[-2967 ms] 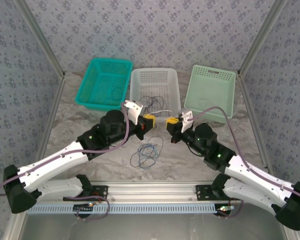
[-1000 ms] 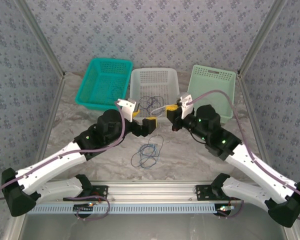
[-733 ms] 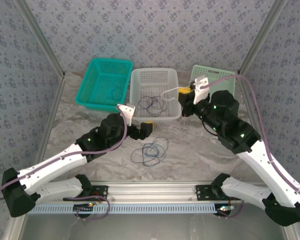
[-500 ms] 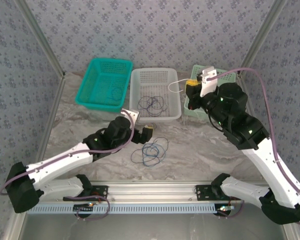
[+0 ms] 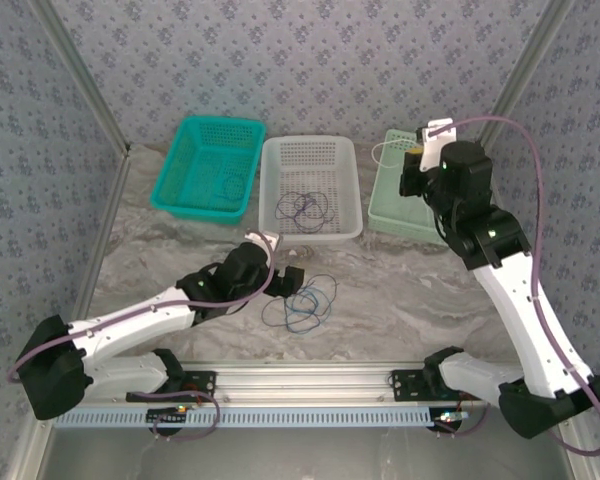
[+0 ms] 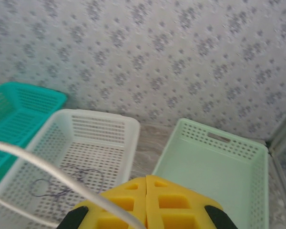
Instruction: Untangle the cables
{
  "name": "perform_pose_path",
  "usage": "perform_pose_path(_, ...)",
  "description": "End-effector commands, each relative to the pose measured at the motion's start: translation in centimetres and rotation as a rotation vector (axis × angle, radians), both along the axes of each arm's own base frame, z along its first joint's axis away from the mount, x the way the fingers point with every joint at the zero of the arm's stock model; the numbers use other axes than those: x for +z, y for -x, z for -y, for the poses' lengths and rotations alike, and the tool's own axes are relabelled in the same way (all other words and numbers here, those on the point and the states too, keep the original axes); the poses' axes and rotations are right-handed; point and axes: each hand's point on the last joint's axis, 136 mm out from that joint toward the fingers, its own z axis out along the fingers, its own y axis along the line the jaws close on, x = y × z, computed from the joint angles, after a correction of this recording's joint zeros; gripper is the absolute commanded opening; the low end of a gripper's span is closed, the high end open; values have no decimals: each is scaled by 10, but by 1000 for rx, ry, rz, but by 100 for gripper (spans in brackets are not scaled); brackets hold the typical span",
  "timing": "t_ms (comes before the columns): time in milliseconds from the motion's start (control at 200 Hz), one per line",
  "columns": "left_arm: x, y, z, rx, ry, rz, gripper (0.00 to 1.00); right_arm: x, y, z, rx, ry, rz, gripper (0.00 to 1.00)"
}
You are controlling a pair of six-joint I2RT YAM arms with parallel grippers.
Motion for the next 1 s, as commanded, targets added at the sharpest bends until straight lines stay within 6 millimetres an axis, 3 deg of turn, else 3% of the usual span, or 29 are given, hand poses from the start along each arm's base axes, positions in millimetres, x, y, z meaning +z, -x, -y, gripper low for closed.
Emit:
perform_pose_path(0, -1, 2, -3, 11, 27, -10, 100, -22, -29, 15, -63, -22, -40, 0)
perform_pose_path(240, -20, 14, -30, 70, 11, -30, 99, -74, -80, 75, -269, -58, -116, 0)
perform_pose_path(410, -24, 20, -48, 112, 21, -19, 100, -121, -112, 109, -379, -102, -211, 0)
perform_pose_path(485, -24, 22, -53, 122, 28, -15, 100, -147, -124, 113, -390, -118, -284, 0)
perform_pose_path(685, -25, 26, -64, 150, 36, -15, 99, -211, -142, 102, -338, -113, -534, 0)
perform_pose_path(834, -25, 28, -71, 168, 48, -8, 100, -244, -140, 106, -369, -98, -668, 0)
perform_pose_path(994, -25, 30, -76, 177, 50, -2, 100, -266, -134, 112, -392, -99, -743, 0)
